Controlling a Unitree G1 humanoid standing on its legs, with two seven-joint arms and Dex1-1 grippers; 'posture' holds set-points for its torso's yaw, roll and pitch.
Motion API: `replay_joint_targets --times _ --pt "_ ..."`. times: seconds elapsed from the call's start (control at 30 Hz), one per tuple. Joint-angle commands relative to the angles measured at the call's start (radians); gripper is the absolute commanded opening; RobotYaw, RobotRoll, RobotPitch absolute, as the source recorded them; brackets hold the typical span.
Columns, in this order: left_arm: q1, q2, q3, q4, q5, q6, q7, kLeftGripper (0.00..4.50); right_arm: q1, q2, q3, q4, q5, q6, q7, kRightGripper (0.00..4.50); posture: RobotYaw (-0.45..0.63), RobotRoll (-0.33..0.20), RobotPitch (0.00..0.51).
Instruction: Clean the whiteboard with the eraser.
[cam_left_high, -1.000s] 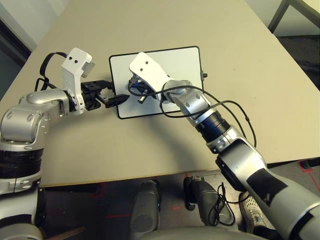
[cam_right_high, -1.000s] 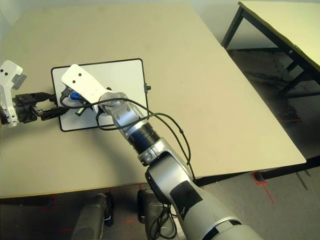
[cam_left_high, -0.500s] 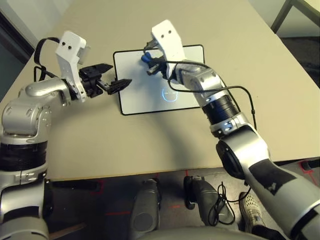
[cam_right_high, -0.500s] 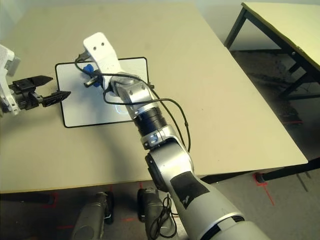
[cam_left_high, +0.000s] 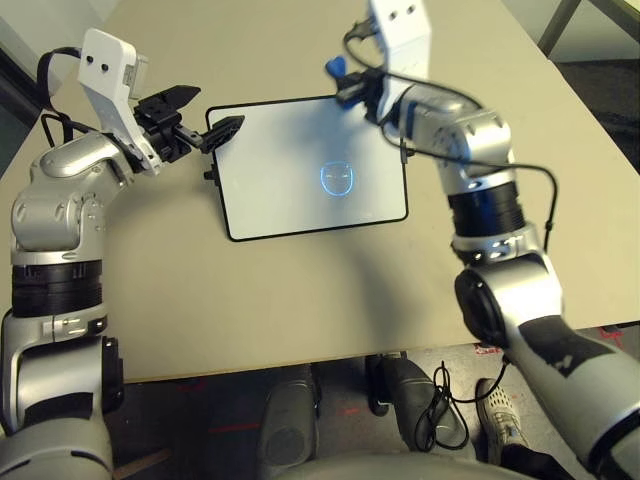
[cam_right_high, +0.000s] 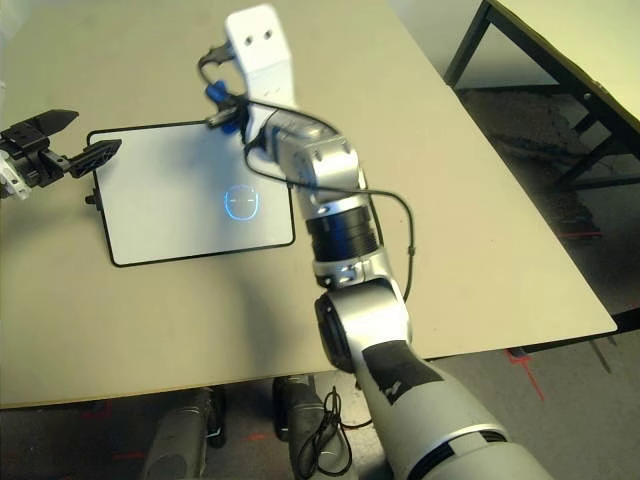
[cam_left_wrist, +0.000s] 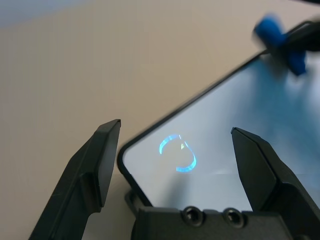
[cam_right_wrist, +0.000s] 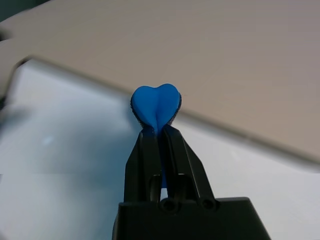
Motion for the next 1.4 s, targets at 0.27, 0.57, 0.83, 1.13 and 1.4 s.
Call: replay_joint_targets --times 0.27,0.57,0.83,1.13,1.4 --pt "0.102 0.119 -0.014 -0.156 -0.089 0.331 -0.074 4.5 -0.031 0.044 0.089 0.06 -0.011 -0.059 0.055 0.0 0.17 0.0 0.195" --pt "0.104 0.086 -0.009 -0.215 -0.114 0.374 -0.036 4.5 -0.097 0.085 0.113 0.224 -0.033 -0.168 0.069 0.0 0.17 0.0 0.199" --pt "0.107 0.074 -0.021 -0.224 -0.122 0.371 -0.022 4.5 -0.119 0.103 0.126 0.422 -0.072 -0.267 0.074 0.0 0.17 0.0 0.198" --pt "0.094 0.081 -0.03 -0.195 -0.112 0.348 -0.035 4.5 -0.044 0.145 0.204 0.37 -0.079 -0.222 0.111 0.0 0.17 0.0 0.198" --pt "0.106 0.085 -0.024 -0.179 -0.108 0.329 -0.041 4.5 0.029 0.152 0.269 0.295 -0.071 -0.18 0.117 0.0 0.18 0.0 0.208"
